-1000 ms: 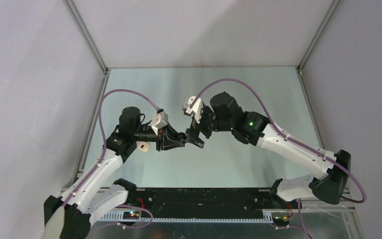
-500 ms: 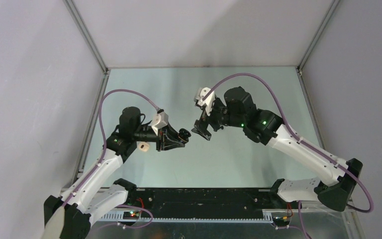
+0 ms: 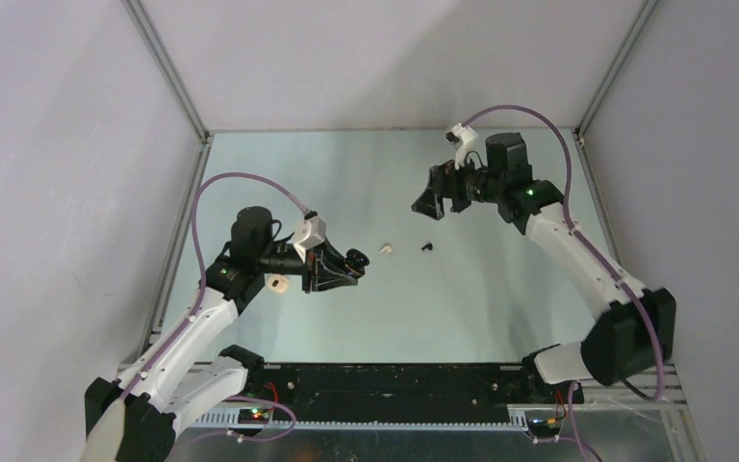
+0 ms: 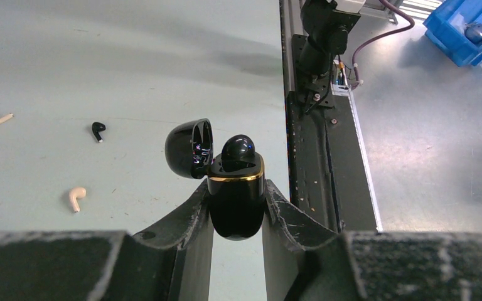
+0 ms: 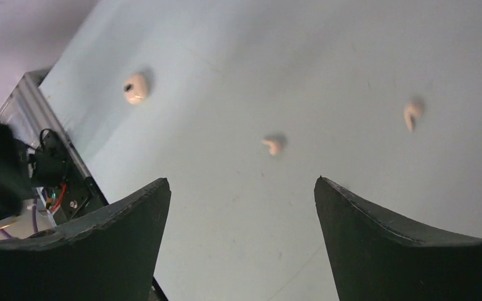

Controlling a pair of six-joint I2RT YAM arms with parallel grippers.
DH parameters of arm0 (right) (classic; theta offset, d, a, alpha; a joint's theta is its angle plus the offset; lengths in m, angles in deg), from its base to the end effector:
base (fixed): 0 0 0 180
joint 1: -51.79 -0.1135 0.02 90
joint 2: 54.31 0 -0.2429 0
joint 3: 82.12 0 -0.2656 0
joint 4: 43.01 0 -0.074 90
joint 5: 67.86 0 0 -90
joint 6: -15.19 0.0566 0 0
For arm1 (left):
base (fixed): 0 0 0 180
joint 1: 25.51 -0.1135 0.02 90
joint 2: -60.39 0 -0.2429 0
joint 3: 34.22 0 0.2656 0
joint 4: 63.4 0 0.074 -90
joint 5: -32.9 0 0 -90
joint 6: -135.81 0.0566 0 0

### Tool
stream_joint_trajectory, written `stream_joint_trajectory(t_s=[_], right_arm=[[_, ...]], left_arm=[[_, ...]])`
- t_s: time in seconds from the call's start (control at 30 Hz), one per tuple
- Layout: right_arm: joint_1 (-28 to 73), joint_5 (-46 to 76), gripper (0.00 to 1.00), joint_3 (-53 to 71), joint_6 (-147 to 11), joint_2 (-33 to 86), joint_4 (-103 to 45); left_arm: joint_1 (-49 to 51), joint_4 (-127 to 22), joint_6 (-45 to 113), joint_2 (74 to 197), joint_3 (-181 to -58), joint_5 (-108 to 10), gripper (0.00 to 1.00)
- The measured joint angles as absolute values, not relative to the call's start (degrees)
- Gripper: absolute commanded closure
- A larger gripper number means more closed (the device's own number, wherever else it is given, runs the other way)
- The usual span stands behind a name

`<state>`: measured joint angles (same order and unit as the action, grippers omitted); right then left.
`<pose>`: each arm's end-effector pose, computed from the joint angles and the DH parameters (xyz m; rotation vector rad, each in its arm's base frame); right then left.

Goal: Insert the wireless bluetooth earbuds into the charging case
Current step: Pick up the left earbud from the center of the board.

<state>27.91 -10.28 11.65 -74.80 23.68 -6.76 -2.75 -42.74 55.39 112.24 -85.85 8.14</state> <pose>0.2985 0.1653 0.3320 -0.7741 1.9314 0.8379 0.1893 -0.1352 0.2687 1.2183 1.4539 -1.2407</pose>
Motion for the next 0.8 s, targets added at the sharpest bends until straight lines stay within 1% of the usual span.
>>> stream_joint_trajectory(t_s=[0.1, 0.13, 0.3, 0.43, 0.63, 0.8], right_arm=[[32.87, -11.4, 0.16, 14.95, -70.95, 28.75, -7.65], [33.46, -11.46, 0.19, 15.5, -70.42, 30.33, -7.5], [34.7, -10.87, 0.24, 16.2, -68.78, 40.53, -6.78], [36.67, -9.78, 0.31, 16.29, -67.1, 45.58, -5.97], [40.32, -9.36, 0.36, 16.35, -65.57, 49.06, -4.92], [40.87, -9.93, 0.39, 16.35, -64.89, 52.36, -4.96]], left_arm=[[-2.75, -42.68, 55.39, 112.24, -85.85, 8.14, 1.0], [-2.75, -42.66, 55.41, 112.24, -85.85, 8.11, 1.0], [-2.75, -42.53, 55.44, 112.14, -85.85, 8.11, 1.0], [-2.75, -42.48, 55.5, 112.14, -85.85, 8.11, 1.0], [-2.75, -42.46, 56.24, 112.11, -85.85, 8.11, 1.0], [-2.75, -42.44, 56.42, 112.14, -85.85, 8.11, 1.0]])
